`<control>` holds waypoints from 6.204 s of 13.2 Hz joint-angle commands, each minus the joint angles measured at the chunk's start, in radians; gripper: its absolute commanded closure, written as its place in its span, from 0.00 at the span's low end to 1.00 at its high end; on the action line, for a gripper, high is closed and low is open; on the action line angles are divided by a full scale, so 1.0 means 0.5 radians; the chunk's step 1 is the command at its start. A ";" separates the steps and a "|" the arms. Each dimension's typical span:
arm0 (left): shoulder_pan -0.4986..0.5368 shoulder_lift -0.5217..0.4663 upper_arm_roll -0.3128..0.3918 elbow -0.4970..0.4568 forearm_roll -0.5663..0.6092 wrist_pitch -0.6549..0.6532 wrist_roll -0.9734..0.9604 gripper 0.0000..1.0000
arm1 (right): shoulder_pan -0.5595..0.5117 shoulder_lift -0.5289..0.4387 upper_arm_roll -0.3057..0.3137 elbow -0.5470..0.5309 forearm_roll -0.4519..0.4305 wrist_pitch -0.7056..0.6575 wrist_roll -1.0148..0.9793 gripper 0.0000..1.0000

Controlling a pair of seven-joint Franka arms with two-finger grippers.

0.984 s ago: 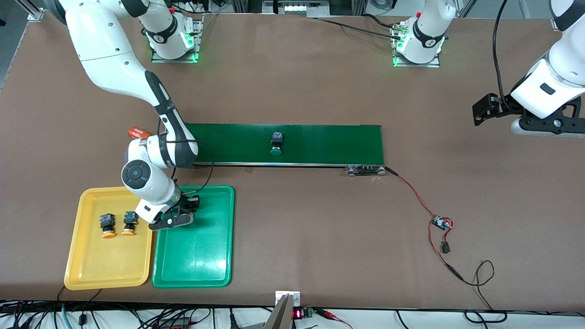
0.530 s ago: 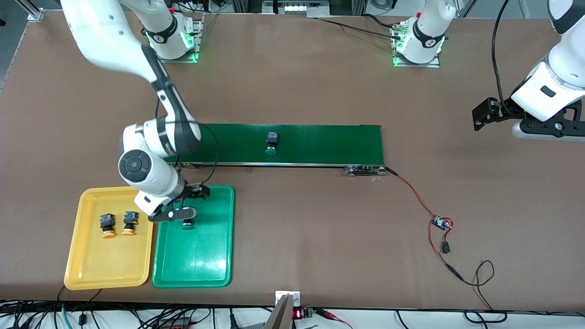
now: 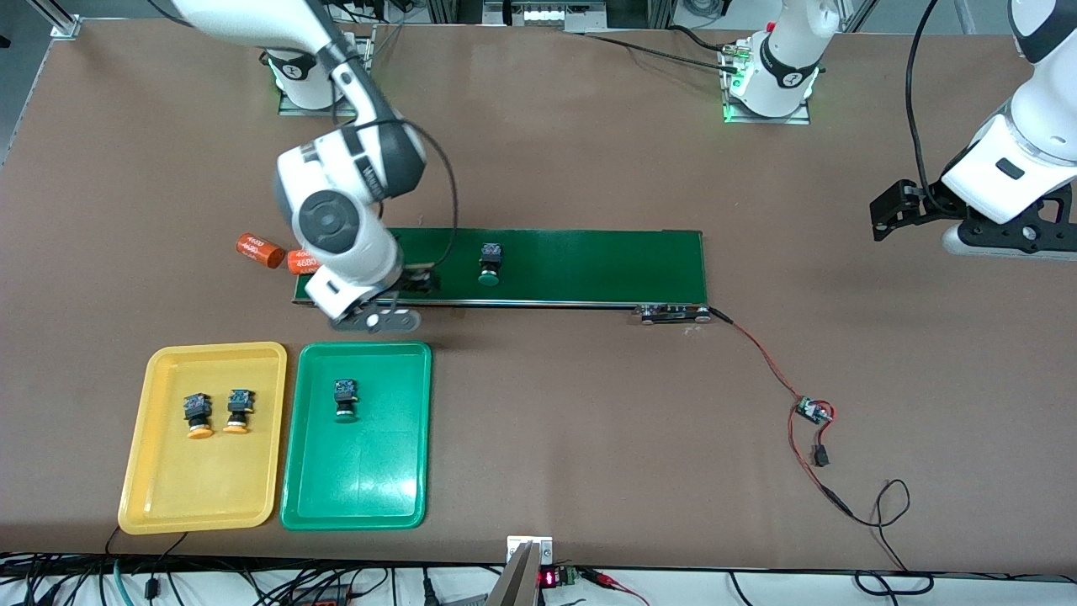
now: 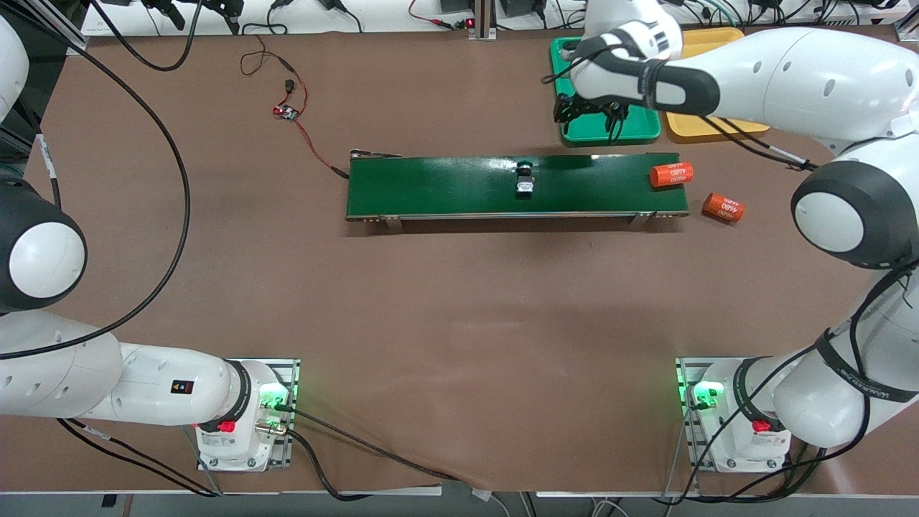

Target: Sort buttons by color to trays

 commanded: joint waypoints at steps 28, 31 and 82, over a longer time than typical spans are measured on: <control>0.002 0.013 -0.010 0.054 0.046 -0.061 -0.007 0.00 | -0.063 -0.086 0.200 -0.465 0.077 0.705 0.143 0.95; 0.006 0.013 -0.013 0.054 0.043 -0.061 -0.007 0.00 | -0.186 -0.028 0.148 -0.288 0.071 0.705 -0.149 0.95; -0.001 0.010 -0.016 0.057 0.046 -0.086 -0.010 0.00 | -0.944 -0.884 -0.282 0.195 -0.036 -0.814 -1.058 0.00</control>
